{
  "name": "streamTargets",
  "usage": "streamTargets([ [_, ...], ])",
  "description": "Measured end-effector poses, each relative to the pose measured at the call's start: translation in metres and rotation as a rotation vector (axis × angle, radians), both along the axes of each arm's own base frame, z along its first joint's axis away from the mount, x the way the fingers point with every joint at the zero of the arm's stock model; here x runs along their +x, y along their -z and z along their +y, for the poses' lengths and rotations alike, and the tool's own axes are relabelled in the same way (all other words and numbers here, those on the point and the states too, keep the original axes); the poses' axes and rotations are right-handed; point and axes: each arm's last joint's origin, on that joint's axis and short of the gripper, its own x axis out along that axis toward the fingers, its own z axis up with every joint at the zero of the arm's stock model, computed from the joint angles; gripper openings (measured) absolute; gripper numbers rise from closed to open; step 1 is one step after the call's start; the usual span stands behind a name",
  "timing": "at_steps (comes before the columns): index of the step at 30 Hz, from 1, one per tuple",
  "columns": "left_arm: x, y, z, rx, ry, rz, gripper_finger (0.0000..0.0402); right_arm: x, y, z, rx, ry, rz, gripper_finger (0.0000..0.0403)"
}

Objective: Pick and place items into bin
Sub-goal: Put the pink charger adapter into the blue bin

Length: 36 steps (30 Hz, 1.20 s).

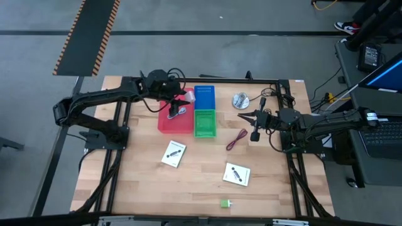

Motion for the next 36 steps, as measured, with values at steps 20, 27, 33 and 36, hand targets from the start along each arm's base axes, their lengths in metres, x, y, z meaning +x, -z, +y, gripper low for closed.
streamTargets([
  [20,0.047,0.025,0.034,-0.03,0.019,0.059,0.0196,0.0,0.0,0.0,0.0,0.0,-0.001,0.0],
  [27,0.066,0.018,0.048,-0.028,0.035,0.152,0.0195,0.0,0.0,0.0,0.002,0.0,0.0,0.0],
  [33,0.076,0.019,0.059,-0.022,0.036,0.174,0.0197,0.0,0.0,0.0,0.019,0.002,-0.005,0.0],
  [36,0.08,0.029,0.062,-0.035,0.039,0.203,0.0195,0.0,0.0,0.0,0.019,0.002,-0.005,0.0],
])
